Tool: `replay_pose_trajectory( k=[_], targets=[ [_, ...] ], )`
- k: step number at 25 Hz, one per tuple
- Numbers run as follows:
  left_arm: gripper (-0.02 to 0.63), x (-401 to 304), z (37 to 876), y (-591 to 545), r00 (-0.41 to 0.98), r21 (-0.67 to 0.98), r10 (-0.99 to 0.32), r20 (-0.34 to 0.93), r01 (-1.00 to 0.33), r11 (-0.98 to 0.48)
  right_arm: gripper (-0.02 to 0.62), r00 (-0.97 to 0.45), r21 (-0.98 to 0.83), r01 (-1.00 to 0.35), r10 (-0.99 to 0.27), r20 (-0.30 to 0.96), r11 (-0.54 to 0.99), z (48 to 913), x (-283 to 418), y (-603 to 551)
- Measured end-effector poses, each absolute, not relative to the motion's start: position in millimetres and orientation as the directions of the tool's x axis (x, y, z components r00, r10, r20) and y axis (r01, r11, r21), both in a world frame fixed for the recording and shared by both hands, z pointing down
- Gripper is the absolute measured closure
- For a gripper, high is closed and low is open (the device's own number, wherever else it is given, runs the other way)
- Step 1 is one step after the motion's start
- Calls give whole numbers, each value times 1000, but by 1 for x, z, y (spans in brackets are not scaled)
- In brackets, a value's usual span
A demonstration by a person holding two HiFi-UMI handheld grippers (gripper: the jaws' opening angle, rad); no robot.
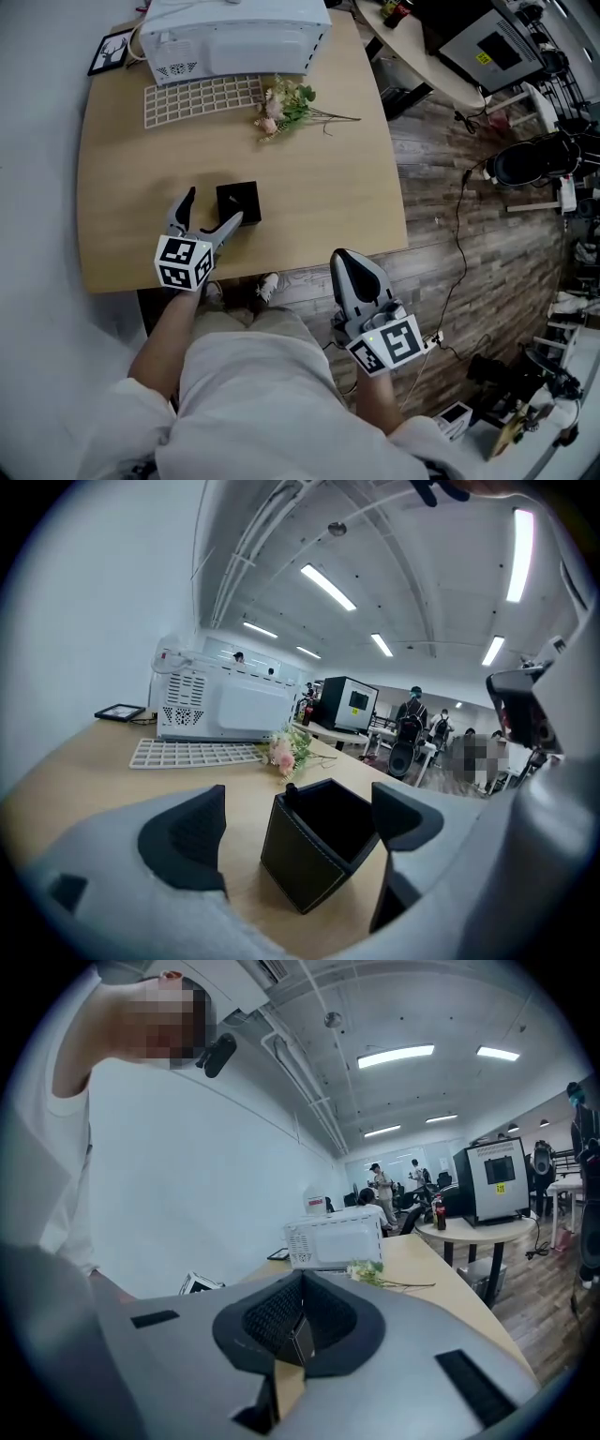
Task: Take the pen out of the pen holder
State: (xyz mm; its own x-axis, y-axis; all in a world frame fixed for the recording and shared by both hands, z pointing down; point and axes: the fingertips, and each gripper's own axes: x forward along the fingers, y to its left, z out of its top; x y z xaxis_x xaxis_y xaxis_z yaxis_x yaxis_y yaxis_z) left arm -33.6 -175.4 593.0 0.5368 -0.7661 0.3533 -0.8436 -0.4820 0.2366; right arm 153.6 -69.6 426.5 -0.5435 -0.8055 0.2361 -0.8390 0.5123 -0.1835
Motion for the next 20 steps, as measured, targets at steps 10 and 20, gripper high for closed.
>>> replay_pose_trajectory(
  k=[10, 20],
  targets=[
    [425, -25, 592, -187, 503, 167, -781, 371, -863, -477, 595, -556, -190, -831, -792, 253, 523, 425, 162, -67],
    [457, -21, 595, -185, 478, 129, -803, 356, -876, -465, 595, -581, -185, -814, -766, 276, 550, 439, 168, -71]
  ],
)
